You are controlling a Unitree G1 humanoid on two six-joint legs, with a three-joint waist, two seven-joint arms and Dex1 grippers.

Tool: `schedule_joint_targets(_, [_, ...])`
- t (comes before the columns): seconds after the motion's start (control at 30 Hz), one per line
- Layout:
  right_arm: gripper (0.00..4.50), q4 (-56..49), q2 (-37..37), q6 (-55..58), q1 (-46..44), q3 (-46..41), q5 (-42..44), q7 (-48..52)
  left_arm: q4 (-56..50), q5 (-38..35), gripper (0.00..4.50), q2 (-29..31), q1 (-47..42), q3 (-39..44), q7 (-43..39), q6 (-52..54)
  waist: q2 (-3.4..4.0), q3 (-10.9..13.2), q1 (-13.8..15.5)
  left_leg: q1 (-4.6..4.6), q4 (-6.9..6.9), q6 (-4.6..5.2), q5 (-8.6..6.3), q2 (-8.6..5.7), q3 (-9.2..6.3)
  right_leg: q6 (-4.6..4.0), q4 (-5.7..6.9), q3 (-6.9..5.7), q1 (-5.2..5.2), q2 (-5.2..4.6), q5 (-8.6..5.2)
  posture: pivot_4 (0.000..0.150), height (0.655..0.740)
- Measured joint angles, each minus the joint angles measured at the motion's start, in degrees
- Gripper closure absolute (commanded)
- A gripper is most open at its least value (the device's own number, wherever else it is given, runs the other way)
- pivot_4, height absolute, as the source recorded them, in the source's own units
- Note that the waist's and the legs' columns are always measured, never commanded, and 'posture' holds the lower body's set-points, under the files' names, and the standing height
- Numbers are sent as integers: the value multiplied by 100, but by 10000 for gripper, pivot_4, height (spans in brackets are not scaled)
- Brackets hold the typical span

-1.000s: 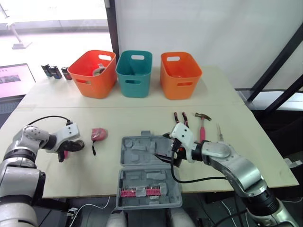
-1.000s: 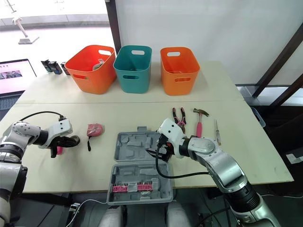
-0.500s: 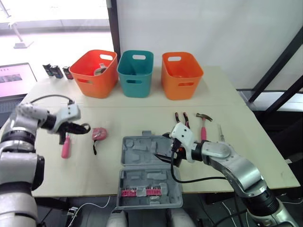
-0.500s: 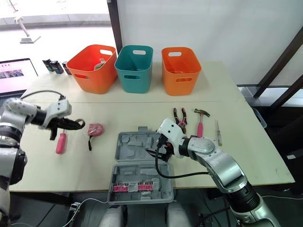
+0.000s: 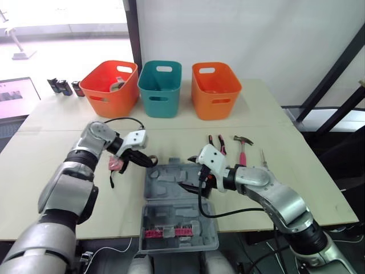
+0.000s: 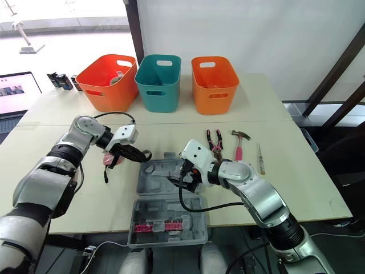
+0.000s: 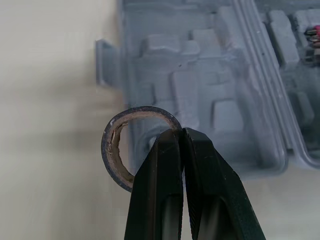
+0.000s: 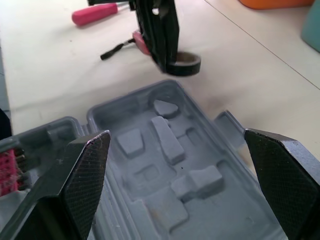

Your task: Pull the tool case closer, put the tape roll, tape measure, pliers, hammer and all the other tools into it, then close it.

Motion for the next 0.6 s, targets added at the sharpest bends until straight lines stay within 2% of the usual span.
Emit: schedule_joint_targets(0.6, [0, -96, 46, 271, 70, -79, -86, -135, 333, 680, 44753, -277, 235, -32, 406, -442, 0, 0, 8, 0, 5, 0, 0, -1, -3, 0, 1, -1, 3, 0, 0, 1500, 7400])
